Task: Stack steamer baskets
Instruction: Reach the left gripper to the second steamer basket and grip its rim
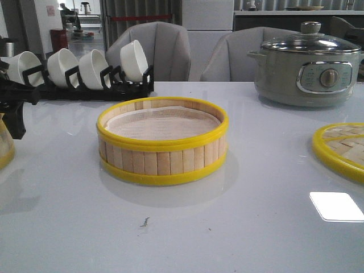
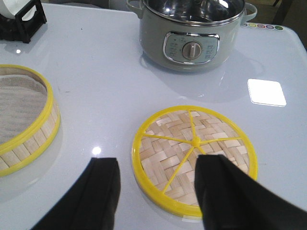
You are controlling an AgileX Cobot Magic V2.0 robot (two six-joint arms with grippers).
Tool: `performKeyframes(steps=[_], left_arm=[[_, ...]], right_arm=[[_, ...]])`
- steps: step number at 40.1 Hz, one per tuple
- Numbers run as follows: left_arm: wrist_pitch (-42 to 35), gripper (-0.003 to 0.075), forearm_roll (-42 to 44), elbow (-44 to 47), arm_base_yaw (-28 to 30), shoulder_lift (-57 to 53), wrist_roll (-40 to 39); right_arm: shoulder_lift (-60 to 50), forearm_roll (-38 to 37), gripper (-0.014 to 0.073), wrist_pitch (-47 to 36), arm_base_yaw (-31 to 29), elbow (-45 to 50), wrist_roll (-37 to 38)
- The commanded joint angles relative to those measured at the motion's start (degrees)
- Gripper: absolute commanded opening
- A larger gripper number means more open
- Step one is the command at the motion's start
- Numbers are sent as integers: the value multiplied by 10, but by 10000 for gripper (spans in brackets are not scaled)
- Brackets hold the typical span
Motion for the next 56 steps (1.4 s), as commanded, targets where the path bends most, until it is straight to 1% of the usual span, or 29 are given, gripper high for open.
performKeyframes(steps=[1,3,8,39,40,42,43,45,48,56], left_arm=[[-23,324,-3,-19,1,-25,-7],[-23,290,-3,-19,1,-25,-7],[-24,253,-3,-19,1,-25,-7],[-16,252,-5,-19,1,-25,-7],[-16,245,-5,-19,1,-25,-7],[-16,201,-5,-19,1,-25,-7],[-16,170,-5,-19,1,-25,-7],[-16,79,-5,-19,1,-25,-7],[-16,102,-5,-19,1,-25,-7],[-16,87,-5,-24,-5,-33,-7]], right_arm=[[1,-10,463,-49,1,-22,-4],[1,-10,463,-49,1,-22,-4],[1,-10,463,-49,1,-22,-4],[1,-10,463,-49,1,-22,-4],[1,-10,463,-49,1,-22,-4],[1,-10,463,-49,1,-22,-4],[1,-10,463,-49,1,-22,-4],[1,-10,463,-48,1,-22,-4],[1,-10,463,-48,1,-22,-4],[1,-10,463,-48,1,-22,-4]])
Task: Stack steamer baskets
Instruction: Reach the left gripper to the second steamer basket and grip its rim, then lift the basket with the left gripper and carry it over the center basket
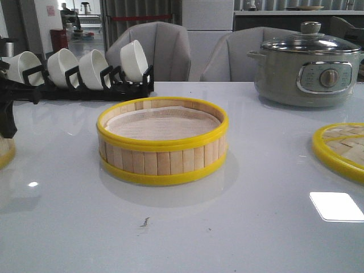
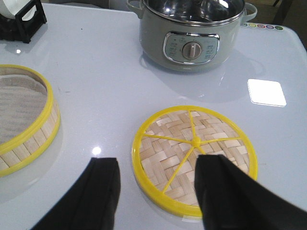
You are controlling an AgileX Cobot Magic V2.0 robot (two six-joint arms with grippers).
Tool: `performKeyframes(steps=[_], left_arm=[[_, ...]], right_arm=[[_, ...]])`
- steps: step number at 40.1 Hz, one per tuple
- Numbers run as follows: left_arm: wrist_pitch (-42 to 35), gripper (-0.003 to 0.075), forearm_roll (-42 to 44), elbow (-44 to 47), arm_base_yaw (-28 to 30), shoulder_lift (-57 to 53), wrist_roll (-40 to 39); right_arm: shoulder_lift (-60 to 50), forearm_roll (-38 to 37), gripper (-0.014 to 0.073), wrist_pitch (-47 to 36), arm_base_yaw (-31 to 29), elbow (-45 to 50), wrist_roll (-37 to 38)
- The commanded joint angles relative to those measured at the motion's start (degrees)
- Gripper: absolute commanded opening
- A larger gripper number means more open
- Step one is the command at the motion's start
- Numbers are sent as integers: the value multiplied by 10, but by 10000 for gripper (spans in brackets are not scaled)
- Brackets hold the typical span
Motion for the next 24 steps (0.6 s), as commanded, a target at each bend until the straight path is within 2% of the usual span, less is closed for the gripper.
performKeyframes(steps=[1,13,24], left_arm=[[-11,87,3,-27,-8,-36,-2],[48,87,4,-129,-85,-62,-2],[87,87,-5,-242,-232,-63,2]], right_arm=[[1,-10,463,-48,1,-22,-4],[1,-10,463,-48,1,-22,-4],[1,-10,463,-47,1,-22,-4]])
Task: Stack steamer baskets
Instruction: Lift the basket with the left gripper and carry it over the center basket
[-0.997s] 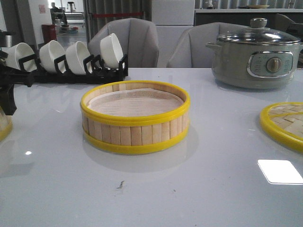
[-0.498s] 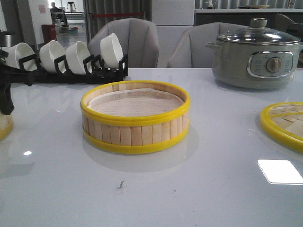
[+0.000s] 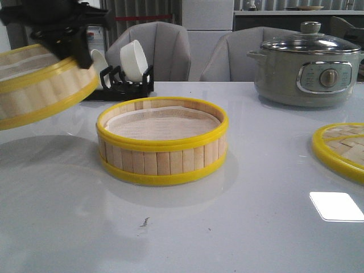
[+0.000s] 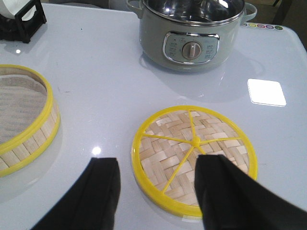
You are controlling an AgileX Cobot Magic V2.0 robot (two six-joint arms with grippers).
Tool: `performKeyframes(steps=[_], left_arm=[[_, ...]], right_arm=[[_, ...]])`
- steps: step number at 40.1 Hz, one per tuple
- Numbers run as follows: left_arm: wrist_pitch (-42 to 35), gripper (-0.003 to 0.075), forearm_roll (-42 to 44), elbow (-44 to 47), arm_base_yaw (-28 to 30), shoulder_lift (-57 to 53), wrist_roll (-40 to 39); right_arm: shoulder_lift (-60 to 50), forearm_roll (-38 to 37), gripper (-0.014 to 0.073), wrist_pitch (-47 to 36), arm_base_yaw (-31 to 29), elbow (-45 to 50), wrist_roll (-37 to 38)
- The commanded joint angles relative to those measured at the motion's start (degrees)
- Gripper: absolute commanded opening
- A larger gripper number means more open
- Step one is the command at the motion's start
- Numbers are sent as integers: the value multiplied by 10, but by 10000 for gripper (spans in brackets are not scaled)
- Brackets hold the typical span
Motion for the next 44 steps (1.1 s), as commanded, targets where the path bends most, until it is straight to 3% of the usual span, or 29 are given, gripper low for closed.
performKeyframes(steps=[1,9,17,44], left_arm=[[-18,87,-6,-43,-53,-38,3],[-18,87,-16,-56,-152,-13,8],[-37,87,-17,-62,-208,20,8],[-34,86,21,-135,-214,89,9]], right_arm=[[1,-10,463,-47,1,-22,-4],[1,-10,463,-46,1,-22,-4],[1,-10,463,-42,1,-22,-4],[1,-10,463,-40,1,-22,-4]])
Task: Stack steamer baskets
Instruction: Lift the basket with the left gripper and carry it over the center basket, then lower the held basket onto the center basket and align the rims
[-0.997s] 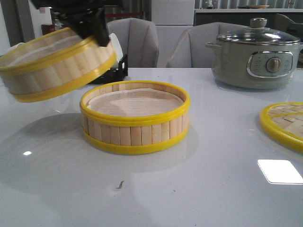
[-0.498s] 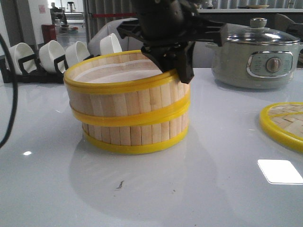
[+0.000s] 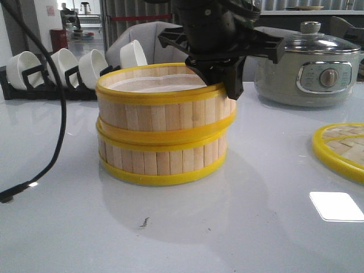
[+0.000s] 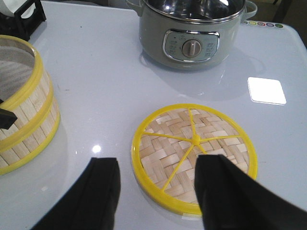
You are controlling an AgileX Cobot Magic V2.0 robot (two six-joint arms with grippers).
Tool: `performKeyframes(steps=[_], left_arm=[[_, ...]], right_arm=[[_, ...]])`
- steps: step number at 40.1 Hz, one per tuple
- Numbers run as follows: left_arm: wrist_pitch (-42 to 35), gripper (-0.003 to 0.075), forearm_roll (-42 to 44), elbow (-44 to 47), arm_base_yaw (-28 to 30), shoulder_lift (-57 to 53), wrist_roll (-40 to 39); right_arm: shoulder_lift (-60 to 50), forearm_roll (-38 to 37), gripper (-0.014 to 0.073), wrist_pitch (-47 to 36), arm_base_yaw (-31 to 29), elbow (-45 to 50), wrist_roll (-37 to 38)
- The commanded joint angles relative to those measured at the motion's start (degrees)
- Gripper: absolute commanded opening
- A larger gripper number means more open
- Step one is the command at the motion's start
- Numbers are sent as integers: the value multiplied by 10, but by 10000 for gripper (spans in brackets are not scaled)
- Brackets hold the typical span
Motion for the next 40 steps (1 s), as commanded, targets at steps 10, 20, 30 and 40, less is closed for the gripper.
performKeyframes(steps=[10,20,30,40], left_arm=[[-16,86,19,-22,14,-36,4],[-16,86,19,-22,14,-36,4],[-21,86,18,-22,14,-36,4],[-24,86,9,-22,14,-30,4]], right_arm=[[1,-10,463,-42,1,-22,-4],[1,-10,463,-41,1,-22,-4],[1,-10,463,-41,1,-22,-4],[1,-10,463,-41,1,-22,-4]])
